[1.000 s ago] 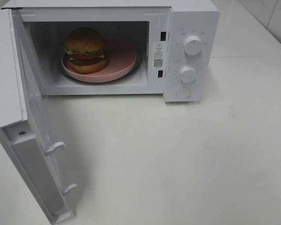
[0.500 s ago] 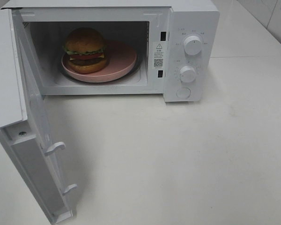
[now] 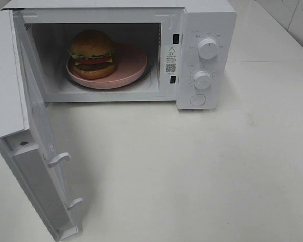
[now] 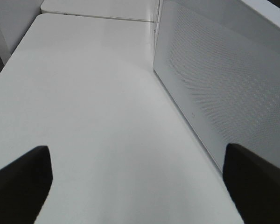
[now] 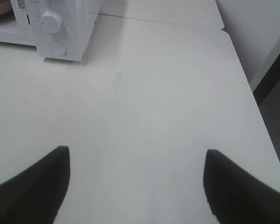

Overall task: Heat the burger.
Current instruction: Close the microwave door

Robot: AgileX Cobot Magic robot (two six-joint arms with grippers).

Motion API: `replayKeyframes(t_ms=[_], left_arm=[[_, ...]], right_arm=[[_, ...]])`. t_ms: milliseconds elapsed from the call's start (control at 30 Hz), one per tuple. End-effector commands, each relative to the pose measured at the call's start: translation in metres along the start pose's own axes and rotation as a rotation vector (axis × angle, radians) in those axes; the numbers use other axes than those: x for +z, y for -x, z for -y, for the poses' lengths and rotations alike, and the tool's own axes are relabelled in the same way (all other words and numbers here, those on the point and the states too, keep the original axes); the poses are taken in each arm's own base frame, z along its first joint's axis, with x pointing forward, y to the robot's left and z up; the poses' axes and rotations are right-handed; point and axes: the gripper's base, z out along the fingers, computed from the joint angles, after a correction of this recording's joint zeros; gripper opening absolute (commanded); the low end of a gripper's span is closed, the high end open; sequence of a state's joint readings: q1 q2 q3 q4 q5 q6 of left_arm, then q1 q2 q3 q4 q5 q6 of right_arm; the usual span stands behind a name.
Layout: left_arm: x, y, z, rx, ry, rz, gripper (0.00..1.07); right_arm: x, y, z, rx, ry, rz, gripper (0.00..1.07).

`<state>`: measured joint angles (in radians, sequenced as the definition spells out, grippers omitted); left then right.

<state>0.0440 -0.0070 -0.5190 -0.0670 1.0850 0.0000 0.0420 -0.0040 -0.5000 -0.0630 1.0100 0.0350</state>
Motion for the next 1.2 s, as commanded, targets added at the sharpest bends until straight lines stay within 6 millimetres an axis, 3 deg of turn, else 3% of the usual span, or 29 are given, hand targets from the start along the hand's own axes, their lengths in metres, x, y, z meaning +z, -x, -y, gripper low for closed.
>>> replayKeyframes(t_ms=[33, 1200], left_arm=[[-0.0014, -0.0003, 0.0007, -0.004, -0.005, 0.025, 0.91], [-0.0014, -0.0003, 0.0007, -0.004, -0.005, 0.025, 0.91]], right_arm=[[-0.0026, -0.0012, 0.0001, 0.000, -0.004, 0.040, 0.76], [-0.0026, -0.0012, 0.0001, 0.001, -0.004, 0.040, 0.76]])
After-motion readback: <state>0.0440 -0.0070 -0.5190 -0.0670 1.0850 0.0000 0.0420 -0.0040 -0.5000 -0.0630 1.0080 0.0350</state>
